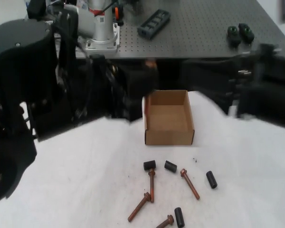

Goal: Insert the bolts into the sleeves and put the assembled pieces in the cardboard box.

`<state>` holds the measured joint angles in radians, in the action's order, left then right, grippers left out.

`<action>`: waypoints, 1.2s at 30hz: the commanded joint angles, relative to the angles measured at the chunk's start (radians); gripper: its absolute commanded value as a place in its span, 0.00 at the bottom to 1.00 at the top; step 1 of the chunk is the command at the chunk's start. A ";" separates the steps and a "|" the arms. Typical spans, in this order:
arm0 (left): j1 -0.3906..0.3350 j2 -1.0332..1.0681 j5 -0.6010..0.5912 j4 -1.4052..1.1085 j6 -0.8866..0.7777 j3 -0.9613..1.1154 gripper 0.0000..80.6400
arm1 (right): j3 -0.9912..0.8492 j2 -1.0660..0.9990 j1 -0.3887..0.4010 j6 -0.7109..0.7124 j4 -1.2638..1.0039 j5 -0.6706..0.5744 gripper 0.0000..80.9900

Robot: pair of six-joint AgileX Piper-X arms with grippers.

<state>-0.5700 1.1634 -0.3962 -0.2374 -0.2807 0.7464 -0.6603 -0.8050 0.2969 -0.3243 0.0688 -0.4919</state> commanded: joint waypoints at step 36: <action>0.028 1.184 0.343 1.051 -0.086 1.337 0.05 | -0.049 -0.539 -0.166 0.286 0.450 0.474 0.47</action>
<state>-0.5417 2.3586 -0.0665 0.8132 -0.3530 2.0664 -0.6700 -1.2809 0.1318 -0.0686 0.5839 -0.0104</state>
